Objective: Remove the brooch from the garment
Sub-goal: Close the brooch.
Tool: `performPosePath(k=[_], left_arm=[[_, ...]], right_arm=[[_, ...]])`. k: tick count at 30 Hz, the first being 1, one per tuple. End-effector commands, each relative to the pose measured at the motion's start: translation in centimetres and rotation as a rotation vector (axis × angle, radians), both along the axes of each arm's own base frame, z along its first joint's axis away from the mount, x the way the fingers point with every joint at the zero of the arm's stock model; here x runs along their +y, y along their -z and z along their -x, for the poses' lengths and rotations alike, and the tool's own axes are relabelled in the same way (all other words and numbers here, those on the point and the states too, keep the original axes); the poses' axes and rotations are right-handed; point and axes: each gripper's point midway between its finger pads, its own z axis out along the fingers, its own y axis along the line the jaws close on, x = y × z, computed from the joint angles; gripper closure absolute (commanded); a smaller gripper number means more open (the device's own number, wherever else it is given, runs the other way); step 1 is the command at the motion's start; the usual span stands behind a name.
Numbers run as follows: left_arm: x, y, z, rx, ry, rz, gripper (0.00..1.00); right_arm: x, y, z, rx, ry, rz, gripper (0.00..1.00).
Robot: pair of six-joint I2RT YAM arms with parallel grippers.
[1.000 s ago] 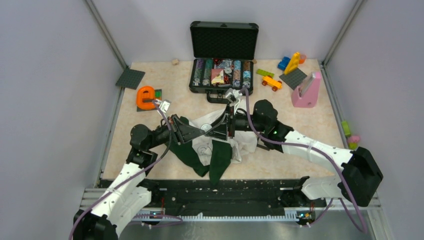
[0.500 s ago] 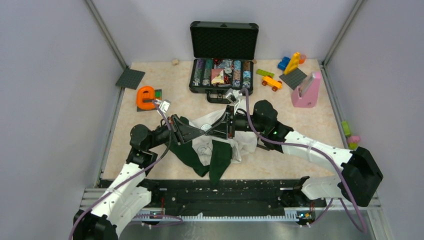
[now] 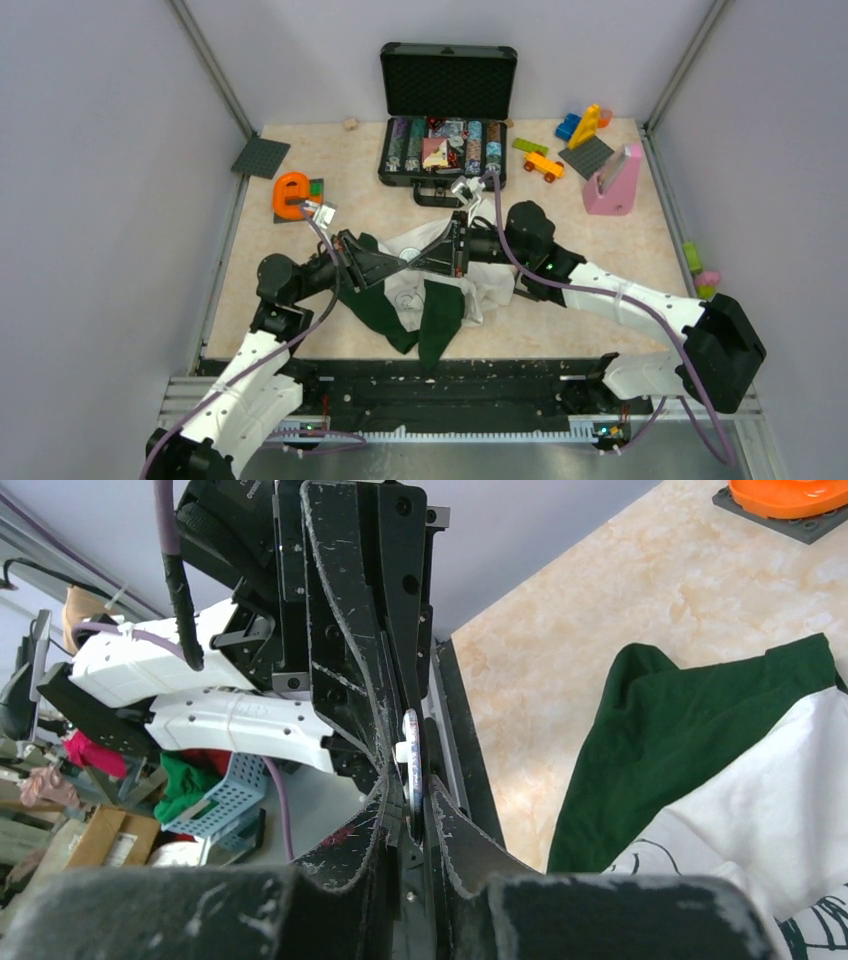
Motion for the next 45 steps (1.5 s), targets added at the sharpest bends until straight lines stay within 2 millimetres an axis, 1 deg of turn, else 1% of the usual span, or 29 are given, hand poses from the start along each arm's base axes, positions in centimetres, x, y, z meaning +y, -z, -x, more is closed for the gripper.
performPosePath(k=[1, 5, 13, 15, 18, 24, 29, 34, 39, 43, 45], left_arm=[[0.2, -0.8, 0.8, -0.086, 0.005, 0.013, 1.00], [0.3, -0.6, 0.9, -0.098, -0.007, 0.027, 1.00], [0.6, -0.8, 0.8, -0.119, -0.041, 0.035, 1.00], [0.7, -0.9, 0.9, -0.124, -0.048, 0.037, 1.00], [0.7, -1.1, 0.9, -0.131, -0.049, 0.037, 1.00], [0.8, -1.0, 1.2, -0.152, -0.042, 0.040, 1.00], [0.7, -1.2, 1.6, -0.176, -0.026, 0.040, 1.00], [0.8, -1.6, 1.9, -0.204, -0.021, 0.043, 1.00], [0.8, -1.8, 2.3, -0.219, -0.012, 0.045, 1.00], [0.9, -2.2, 3.0, -0.228, 0.001, 0.054, 1.00], [1.0, -2.2, 3.1, -0.233, -0.007, 0.060, 1.00]], right_arm=[[-0.4, -1.5, -1.5, -0.014, 0.098, -0.049, 0.89], [-0.5, -1.2, -2.1, 0.006, 0.135, -0.051, 0.89], [-0.4, -1.1, -2.8, 0.016, 0.171, -0.058, 0.88], [-0.3, -0.7, -3.0, 0.022, 0.171, -0.045, 0.88], [0.0, -0.3, -3.1, 0.030, 0.163, -0.024, 0.89], [0.3, -1.0, -2.9, 0.022, 0.141, -0.047, 0.90], [0.3, -0.6, -3.2, 0.056, 0.159, -0.028, 0.90], [0.4, -0.5, -3.2, 0.094, 0.159, -0.036, 0.91], [0.2, -0.1, -3.8, 0.132, 0.180, -0.021, 0.93], [-0.8, 0.3, -4.8, 0.194, 0.216, -0.055, 0.96], [-1.0, 0.3, -5.1, 0.209, 0.224, -0.067, 0.96]])
